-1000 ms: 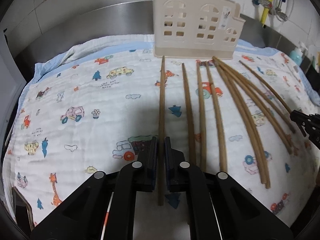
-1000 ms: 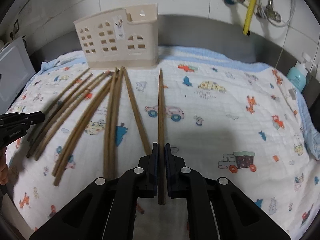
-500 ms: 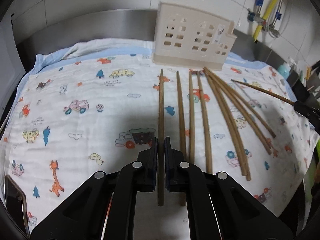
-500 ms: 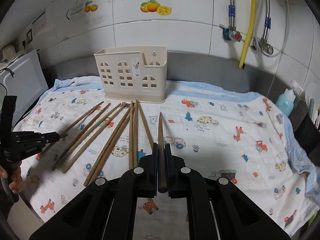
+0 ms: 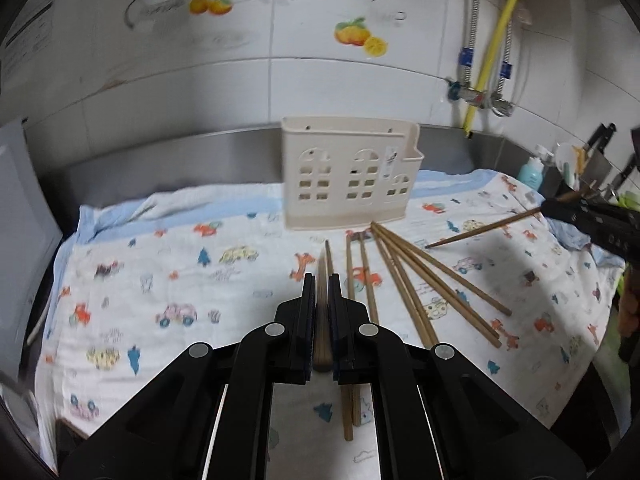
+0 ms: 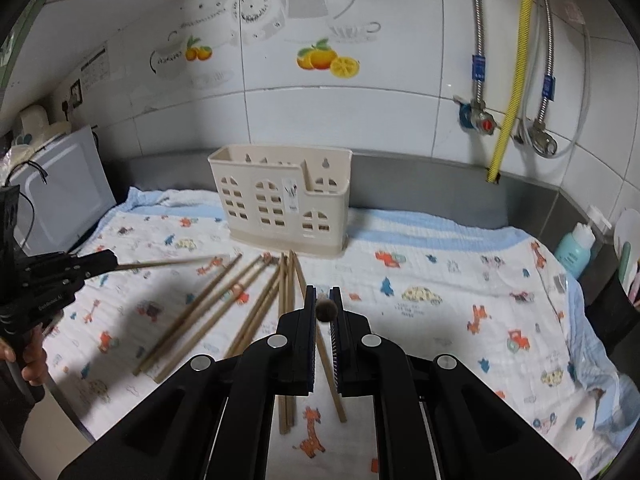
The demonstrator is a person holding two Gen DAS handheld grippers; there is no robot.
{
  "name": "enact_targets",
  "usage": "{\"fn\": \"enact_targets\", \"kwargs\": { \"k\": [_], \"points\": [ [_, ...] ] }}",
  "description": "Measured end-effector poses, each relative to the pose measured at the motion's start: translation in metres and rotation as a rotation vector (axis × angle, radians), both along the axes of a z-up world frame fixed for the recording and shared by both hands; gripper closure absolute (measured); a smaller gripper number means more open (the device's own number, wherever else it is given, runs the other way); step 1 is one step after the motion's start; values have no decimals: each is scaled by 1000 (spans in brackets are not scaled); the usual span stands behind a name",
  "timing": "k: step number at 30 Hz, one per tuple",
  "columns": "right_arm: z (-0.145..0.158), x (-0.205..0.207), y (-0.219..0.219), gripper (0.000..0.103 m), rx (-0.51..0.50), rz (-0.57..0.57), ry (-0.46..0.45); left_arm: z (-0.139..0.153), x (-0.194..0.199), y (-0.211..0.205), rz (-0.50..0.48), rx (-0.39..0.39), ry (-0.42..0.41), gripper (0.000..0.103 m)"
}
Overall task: Organize utensils
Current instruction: 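Lift the left gripper's chopstick upright over the beige holder while the right gripper carries its chopstick there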
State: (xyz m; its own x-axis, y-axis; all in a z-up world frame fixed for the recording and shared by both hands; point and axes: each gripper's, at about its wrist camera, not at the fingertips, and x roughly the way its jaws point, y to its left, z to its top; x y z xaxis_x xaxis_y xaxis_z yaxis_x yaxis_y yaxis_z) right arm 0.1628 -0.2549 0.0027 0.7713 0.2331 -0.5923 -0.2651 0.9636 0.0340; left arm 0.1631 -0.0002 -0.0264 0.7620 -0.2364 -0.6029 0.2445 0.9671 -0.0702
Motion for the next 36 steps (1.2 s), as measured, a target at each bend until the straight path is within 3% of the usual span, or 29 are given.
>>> {"fn": "enact_targets", "kwargs": {
  "k": [5,9,27,36],
  "points": [
    [14,10,3,96,6,31,-9,3,4,-9,-53,67,-4,98],
    [33,19,1,97,37,51,-24,11,9,-7,-67,60,-8,98],
    [98,59,4,96,-8,67,-96,72,38,-17,-110,85,-108,98],
    [113,89,12,97,-34,60,-110,119,59,-23,-117,86,-184,98]
  ]
}}
